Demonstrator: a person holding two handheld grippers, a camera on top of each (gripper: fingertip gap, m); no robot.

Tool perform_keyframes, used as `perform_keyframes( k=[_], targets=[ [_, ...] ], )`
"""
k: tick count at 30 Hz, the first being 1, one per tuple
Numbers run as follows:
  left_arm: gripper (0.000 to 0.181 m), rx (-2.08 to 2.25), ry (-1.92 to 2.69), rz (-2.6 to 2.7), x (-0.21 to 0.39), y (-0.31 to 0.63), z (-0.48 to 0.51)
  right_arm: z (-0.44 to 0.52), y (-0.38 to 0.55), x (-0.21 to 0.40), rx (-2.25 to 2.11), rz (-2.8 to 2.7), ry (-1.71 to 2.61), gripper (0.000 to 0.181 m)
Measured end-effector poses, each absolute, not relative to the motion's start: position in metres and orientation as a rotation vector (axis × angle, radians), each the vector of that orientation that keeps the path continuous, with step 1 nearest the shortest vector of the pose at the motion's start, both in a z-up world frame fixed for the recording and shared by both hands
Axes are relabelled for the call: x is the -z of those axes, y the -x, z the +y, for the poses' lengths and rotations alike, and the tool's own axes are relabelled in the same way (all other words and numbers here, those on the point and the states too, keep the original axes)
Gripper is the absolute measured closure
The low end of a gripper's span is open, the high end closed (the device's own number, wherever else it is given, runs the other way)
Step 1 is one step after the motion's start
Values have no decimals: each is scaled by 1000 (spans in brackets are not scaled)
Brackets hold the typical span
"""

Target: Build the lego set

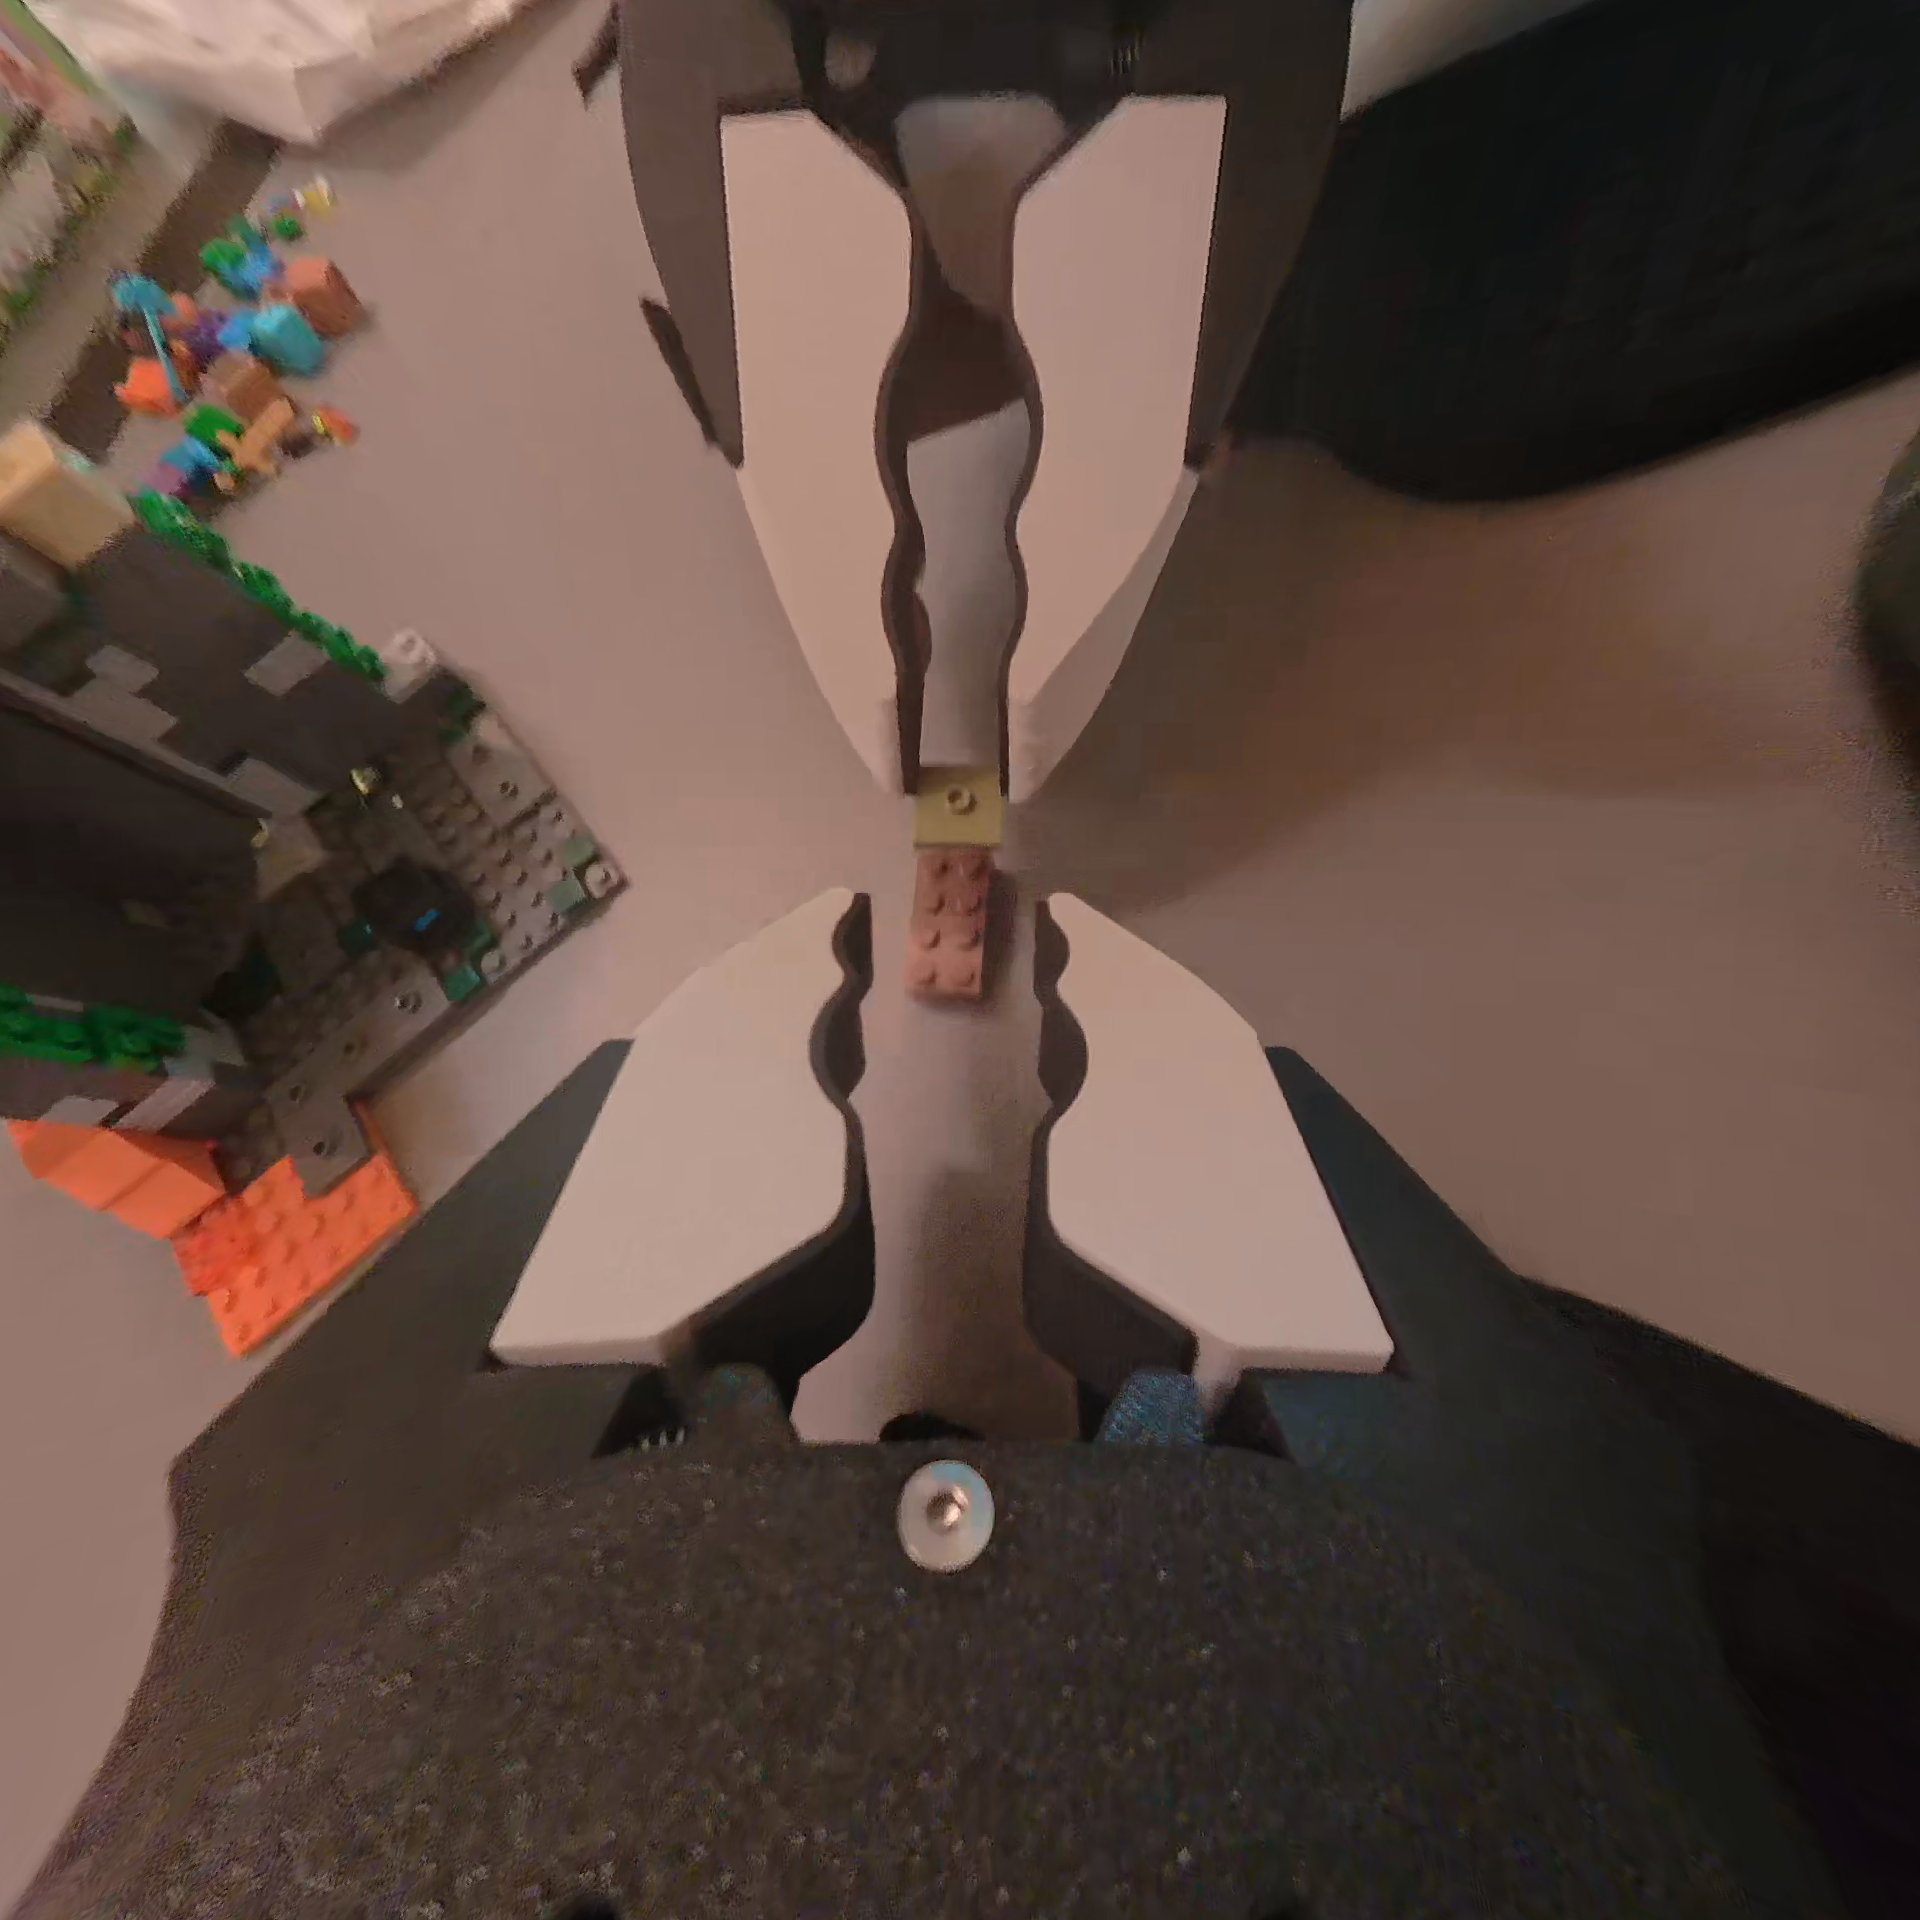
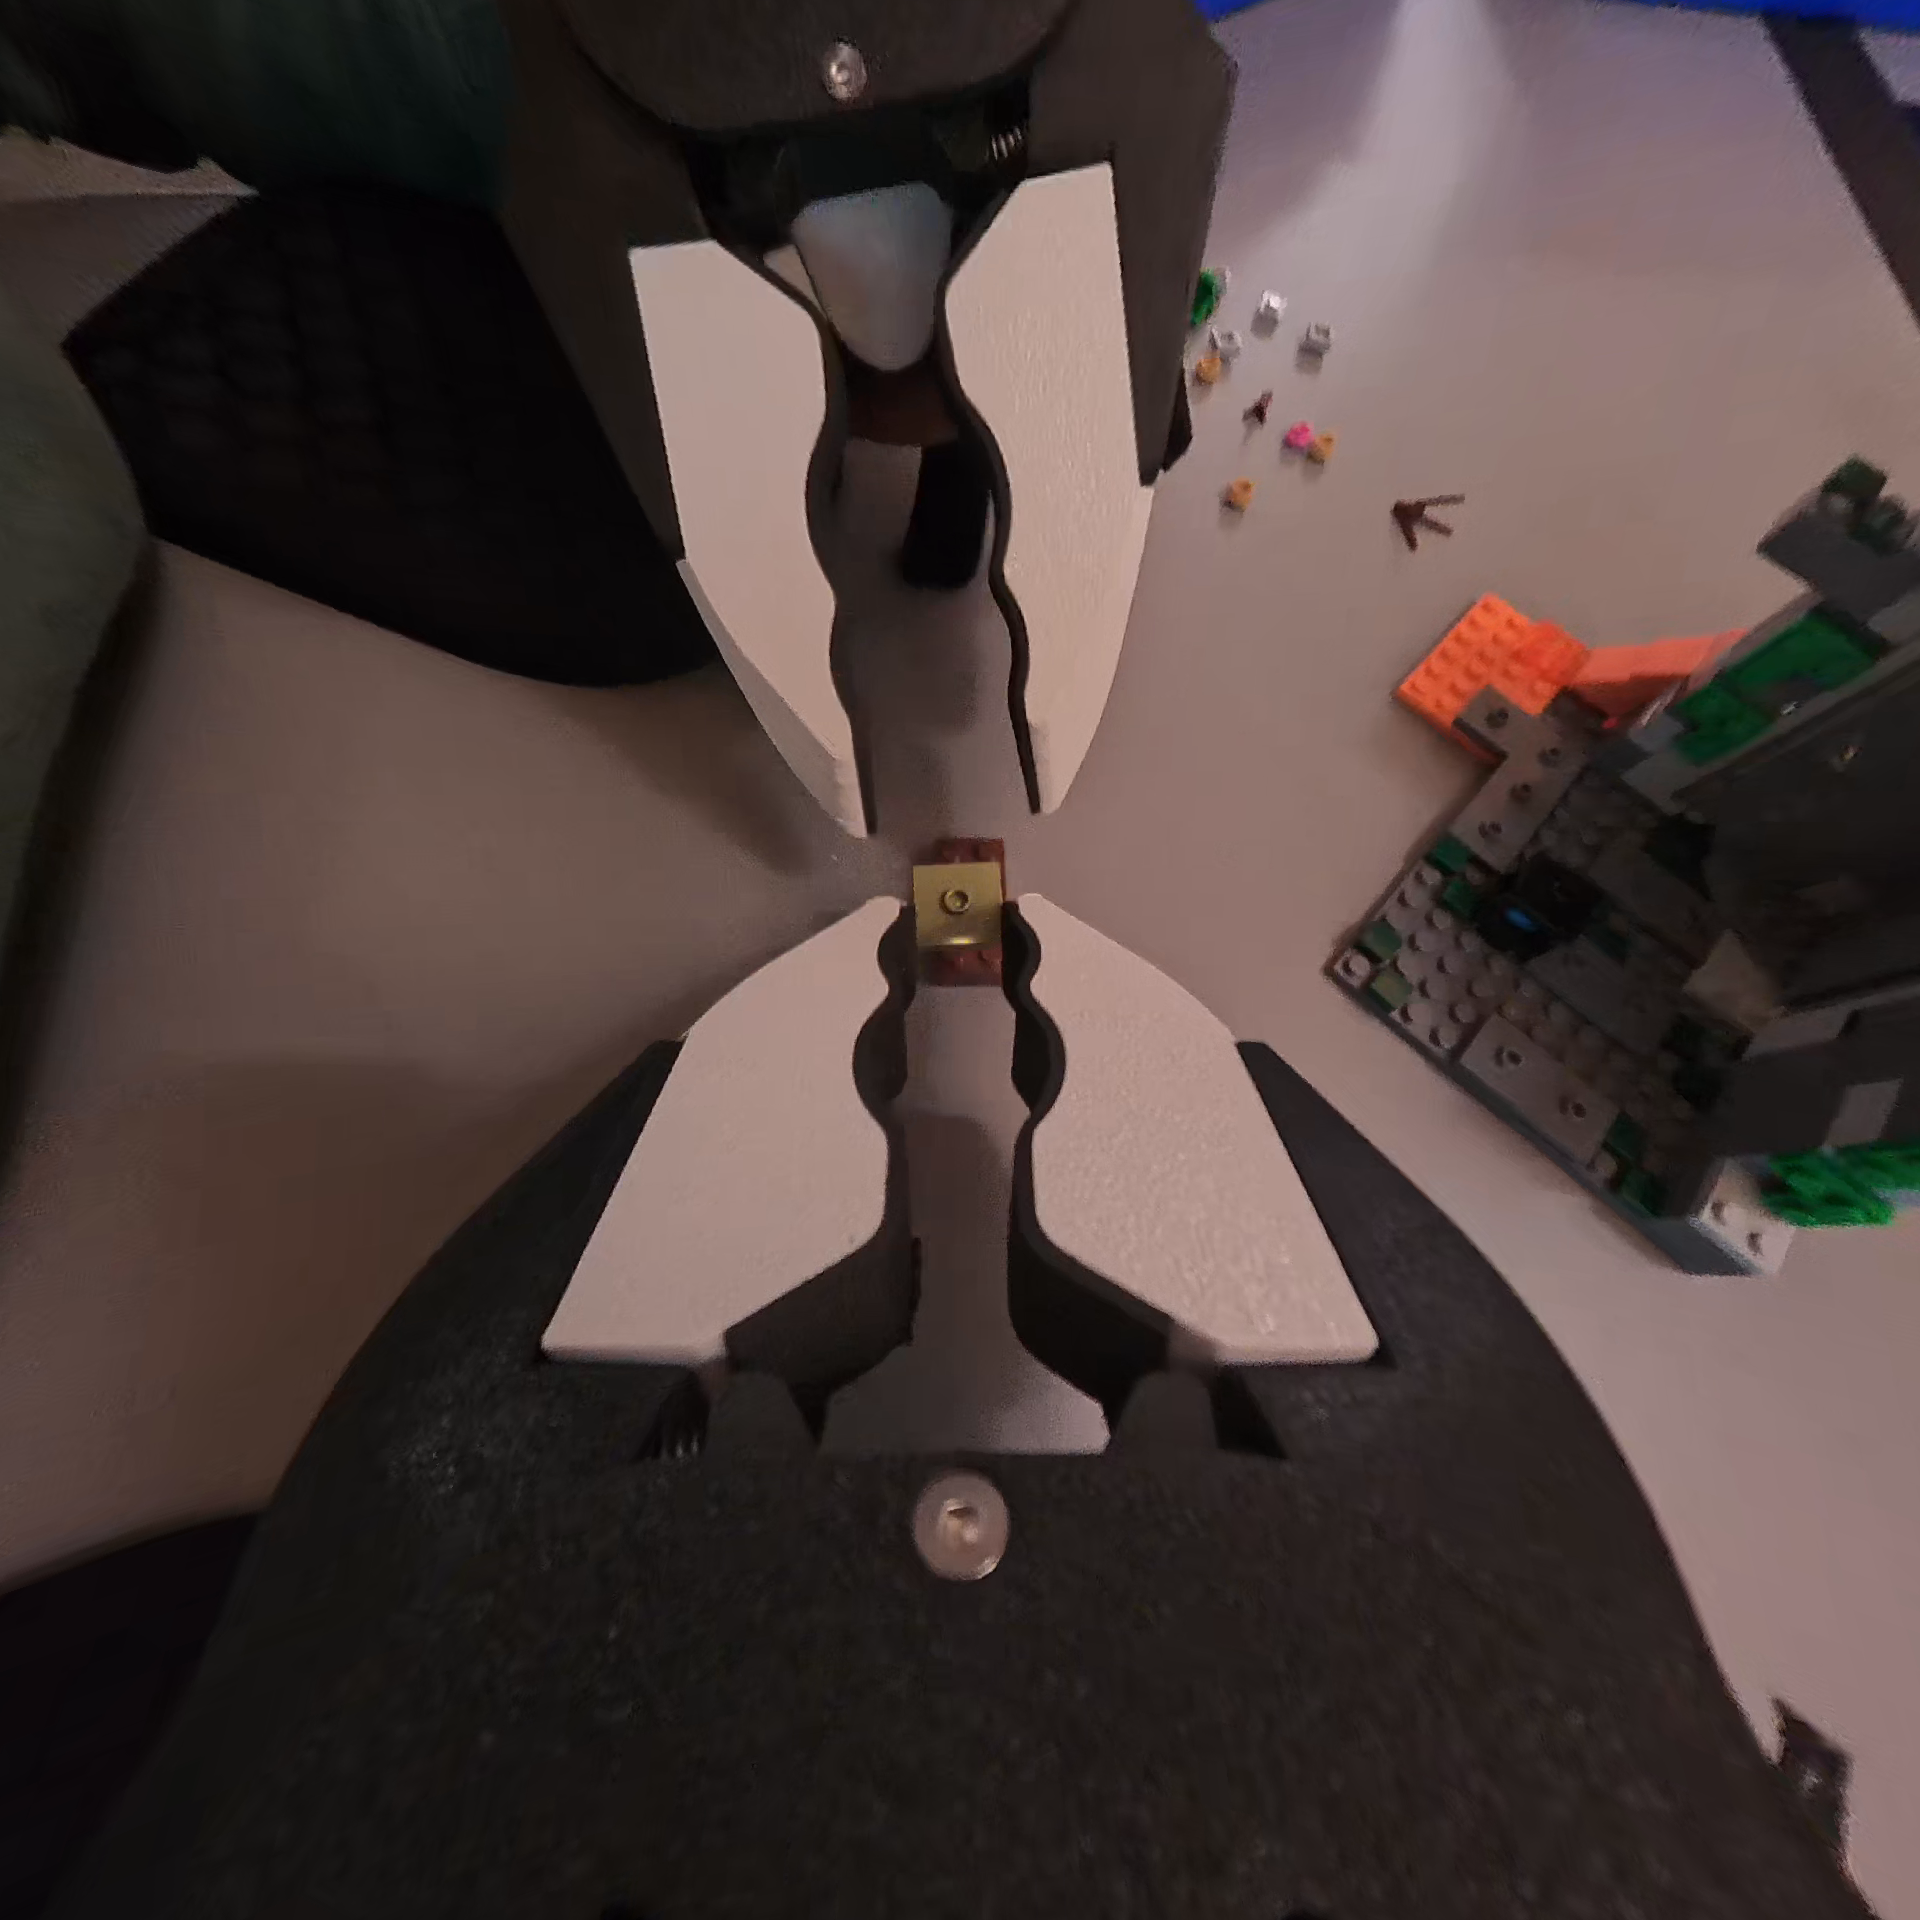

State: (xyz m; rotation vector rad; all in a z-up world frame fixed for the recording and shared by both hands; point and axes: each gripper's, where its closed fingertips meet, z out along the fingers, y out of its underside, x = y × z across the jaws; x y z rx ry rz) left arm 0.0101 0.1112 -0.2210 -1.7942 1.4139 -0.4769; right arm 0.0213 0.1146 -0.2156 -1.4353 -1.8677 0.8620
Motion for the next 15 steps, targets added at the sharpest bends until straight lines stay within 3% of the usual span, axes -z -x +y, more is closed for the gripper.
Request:
perform_keyframes(
  k=[6, 15],
  targets=[
    [150, 467, 1926, 1444, 248, -3, 115, 121, -21, 231, -857, -1889, 1513, 166],
    [165, 472, 1953, 1477, 251, -8, 120, 121, -20, 230, -904, -1887, 1541, 166]
  ],
)
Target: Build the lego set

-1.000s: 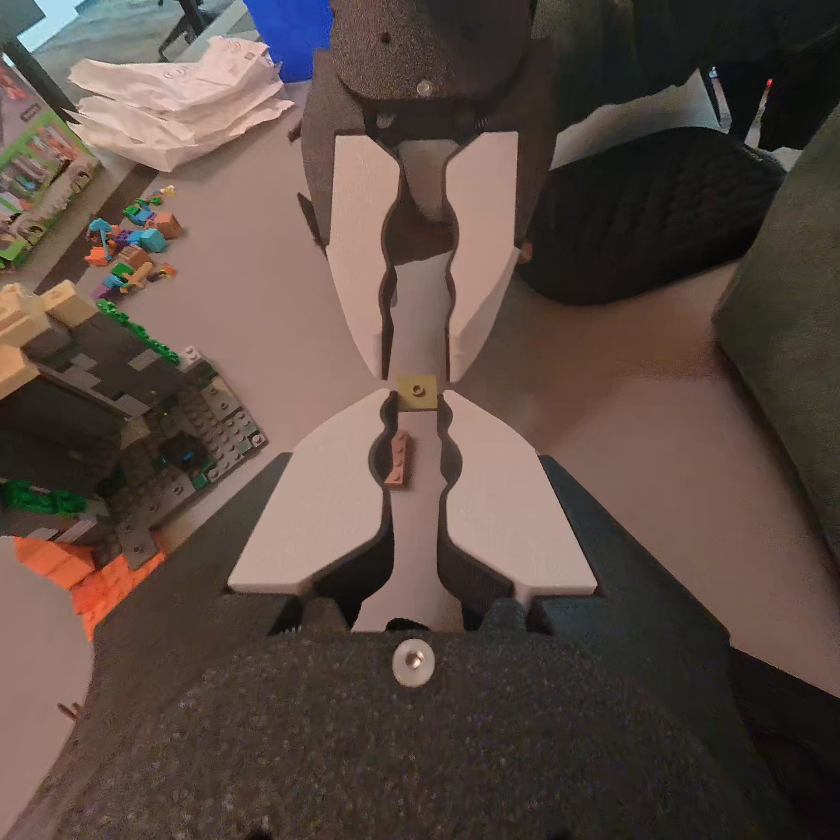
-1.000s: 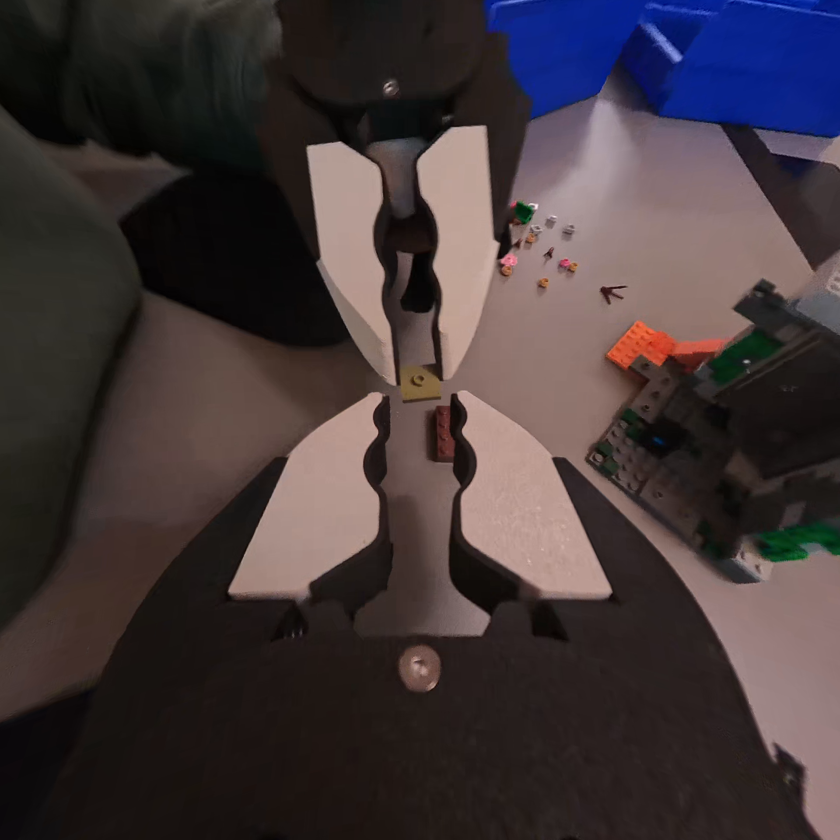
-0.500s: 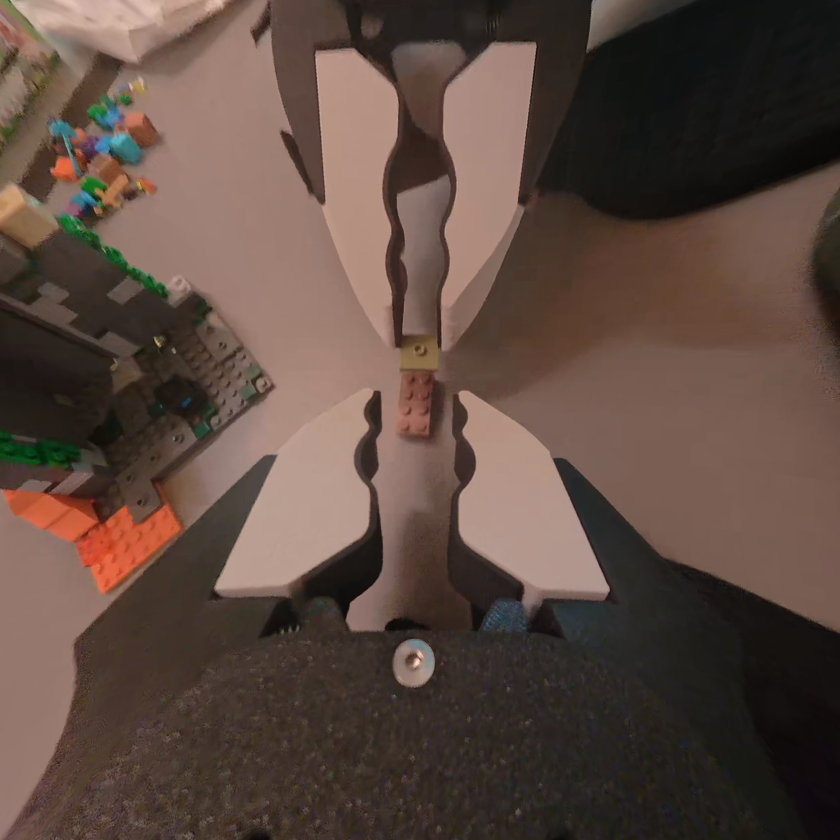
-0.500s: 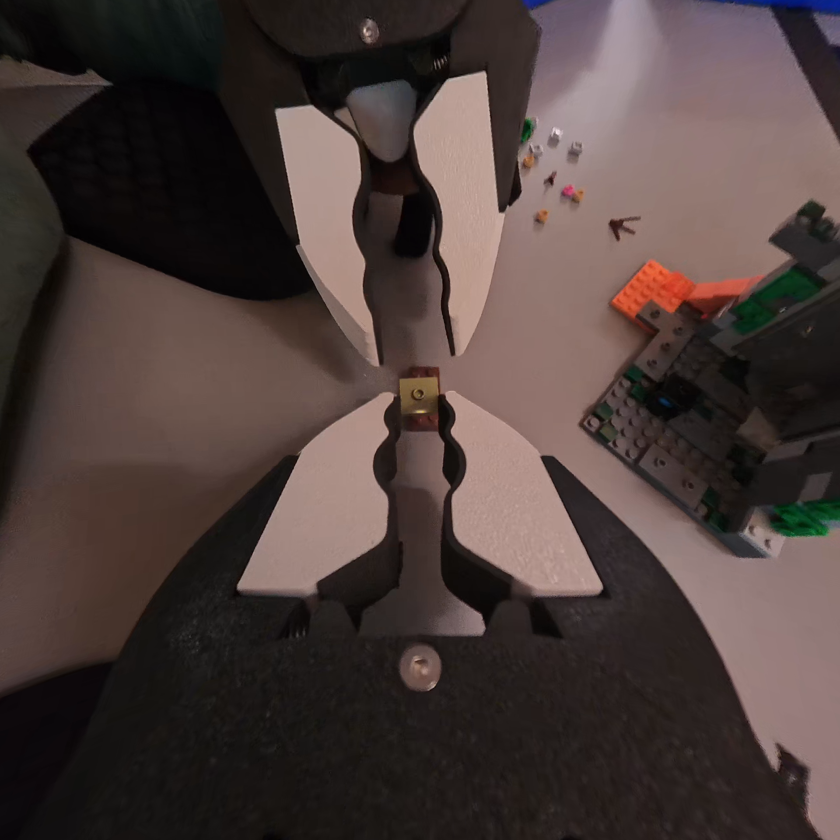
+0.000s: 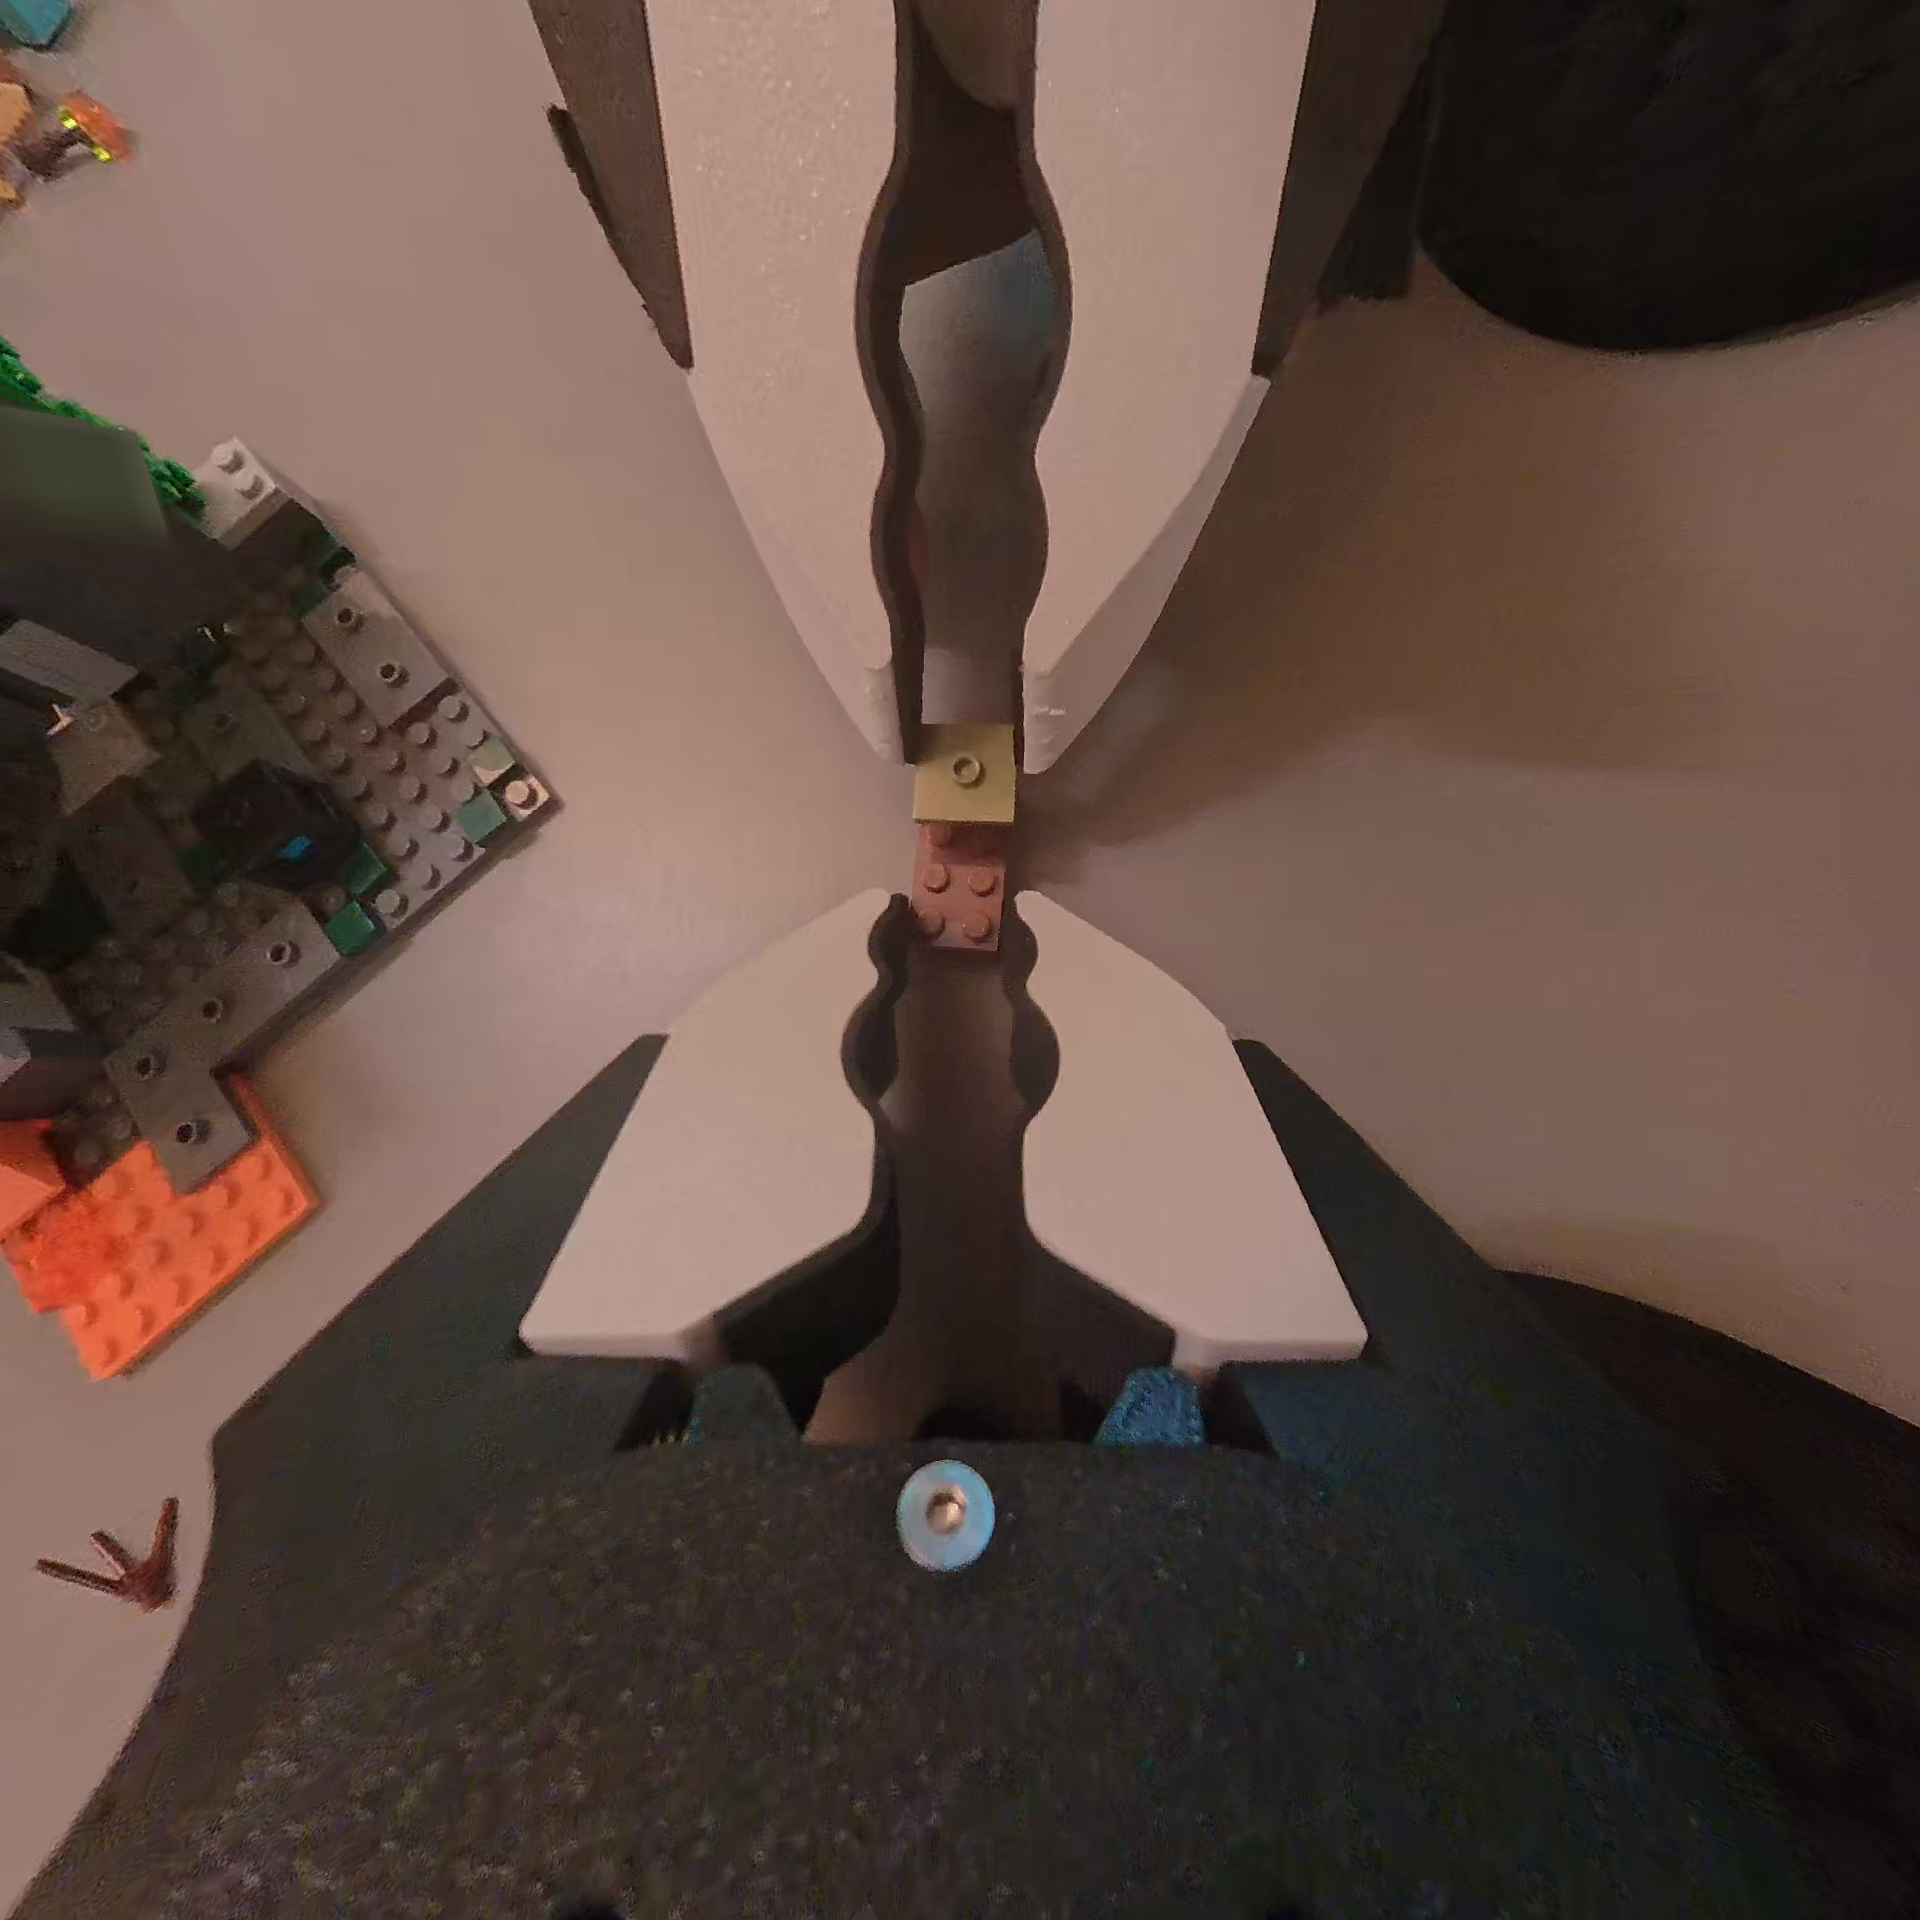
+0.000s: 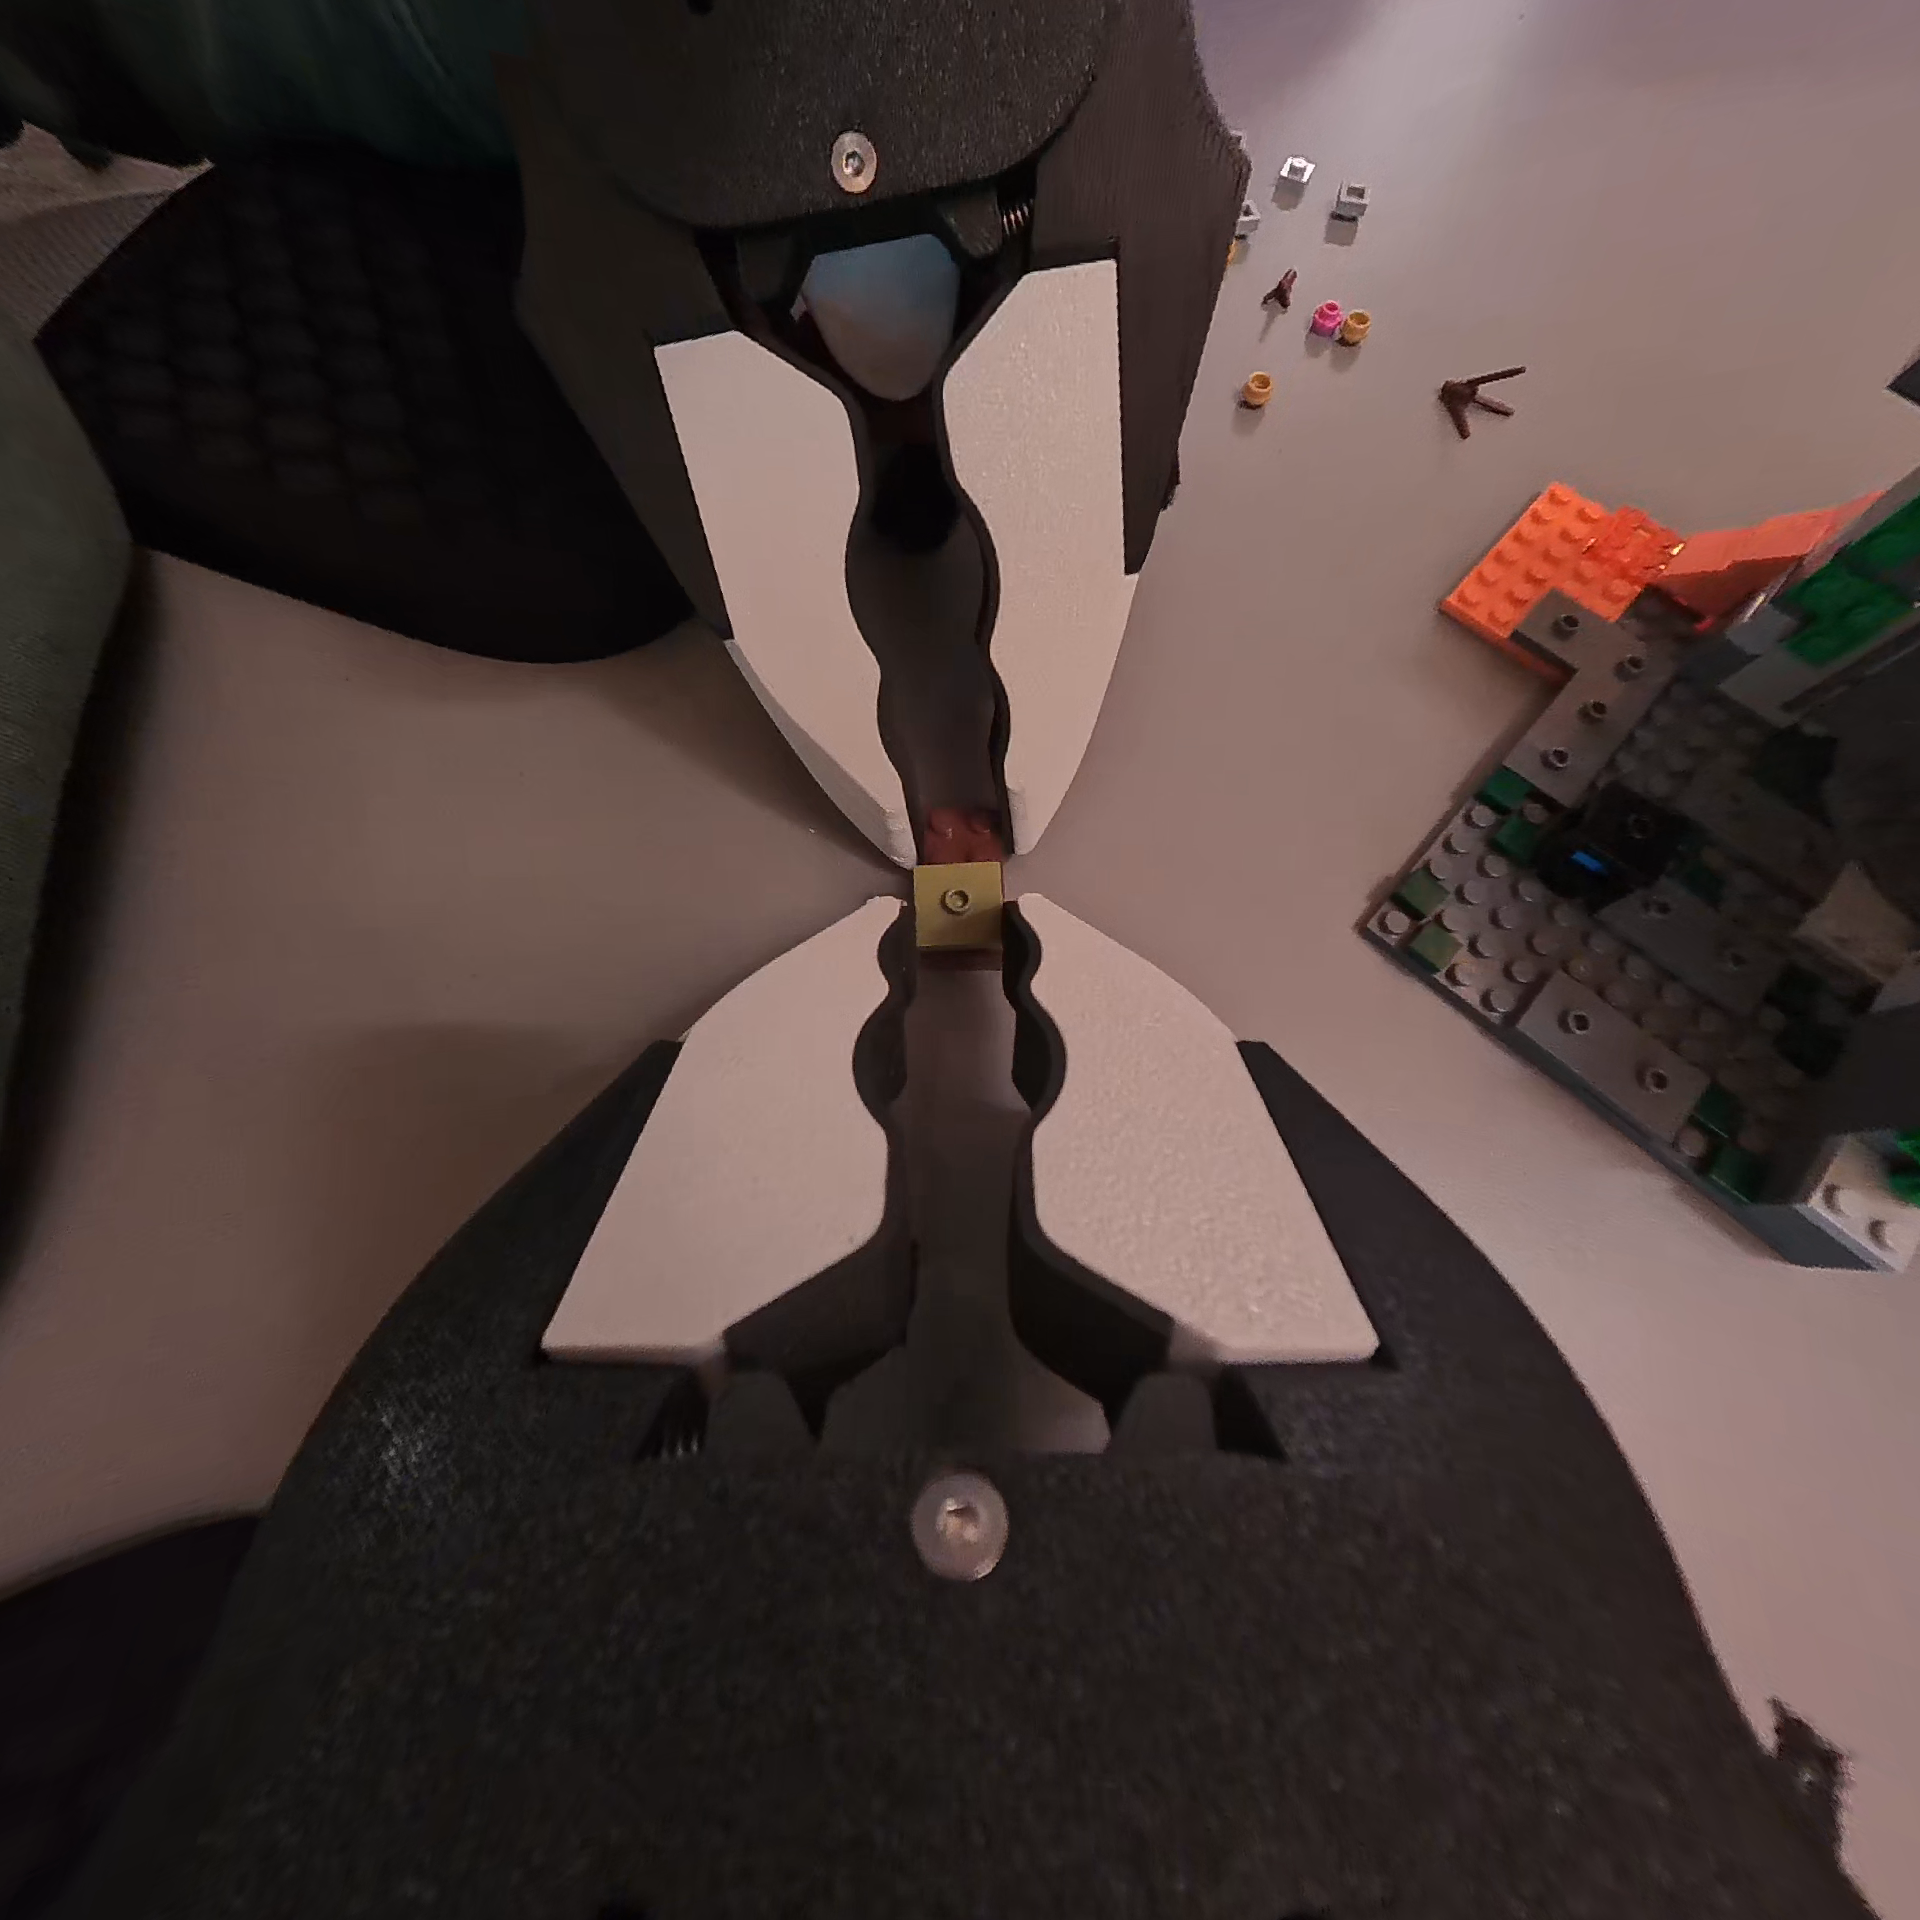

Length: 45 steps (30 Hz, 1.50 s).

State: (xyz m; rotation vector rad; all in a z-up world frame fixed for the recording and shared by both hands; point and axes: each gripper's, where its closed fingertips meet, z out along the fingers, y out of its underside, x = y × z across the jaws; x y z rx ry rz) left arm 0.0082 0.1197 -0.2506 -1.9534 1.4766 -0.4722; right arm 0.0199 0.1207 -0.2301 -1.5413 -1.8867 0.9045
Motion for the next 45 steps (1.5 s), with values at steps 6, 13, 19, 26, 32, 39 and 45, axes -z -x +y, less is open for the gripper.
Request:
perform_keyframes(
  k=[6, 13, 19, 26, 32, 39, 45],
  targets=[
    [165, 480, 1936, 1468, 248, -9, 119, 123, -22, 231, -907, -1879, 1555, 165],
    [165, 493, 1931, 1467, 247, -10, 118, 121, -22, 234, -914, -1893, 1568, 165],
    [165, 497, 1933, 1480, 251, -11, 116, 120, -22, 236, -908, -1898, 1571, 165],
    [165, 504, 1933, 1474, 251, -11, 116, 119, -22, 238, -880, -1929, 1570, 165],
    [165, 510, 1931, 1470, 251, -12, 116, 118, -21, 239, -864, -1946, 1572, 164],
    [165, 517, 1926, 1466, 251, -13, 115, 118, -21, 240, -861, -1951, 1571, 164],
    [165, 522, 1925, 1467, 251, -13, 115, 117, -21, 240, -845, -1969, 1564, 162]
  ],
)
